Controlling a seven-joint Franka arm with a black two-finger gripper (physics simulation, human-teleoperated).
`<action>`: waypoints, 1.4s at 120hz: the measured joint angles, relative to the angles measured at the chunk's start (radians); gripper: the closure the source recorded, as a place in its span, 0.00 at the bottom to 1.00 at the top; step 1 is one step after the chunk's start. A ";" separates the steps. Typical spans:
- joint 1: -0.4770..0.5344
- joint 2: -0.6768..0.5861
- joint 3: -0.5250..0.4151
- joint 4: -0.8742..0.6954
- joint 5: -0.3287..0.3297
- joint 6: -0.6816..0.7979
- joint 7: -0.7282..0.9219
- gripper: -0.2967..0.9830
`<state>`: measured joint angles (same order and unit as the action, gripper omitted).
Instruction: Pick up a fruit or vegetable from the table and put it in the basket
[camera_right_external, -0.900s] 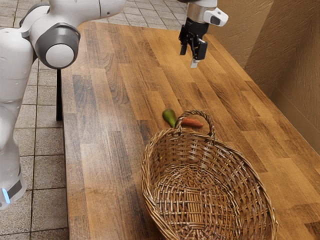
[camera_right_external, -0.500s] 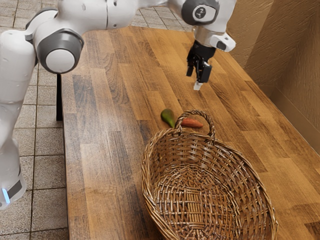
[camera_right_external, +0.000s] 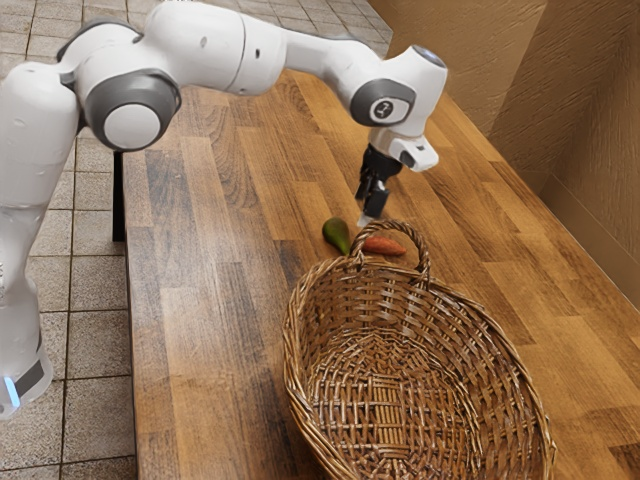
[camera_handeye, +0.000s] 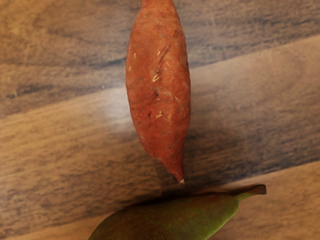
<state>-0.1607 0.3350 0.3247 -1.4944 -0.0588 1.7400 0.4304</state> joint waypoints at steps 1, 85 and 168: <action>0.003 0.002 0.000 0.000 0.000 0.002 0.004 0.23; 0.052 0.145 -0.053 0.100 -0.073 0.128 0.247 0.23; 0.060 0.205 -0.053 0.100 -0.143 0.149 0.273 0.32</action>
<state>-0.1008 0.5398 0.2719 -1.3946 -0.2015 1.8888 0.7037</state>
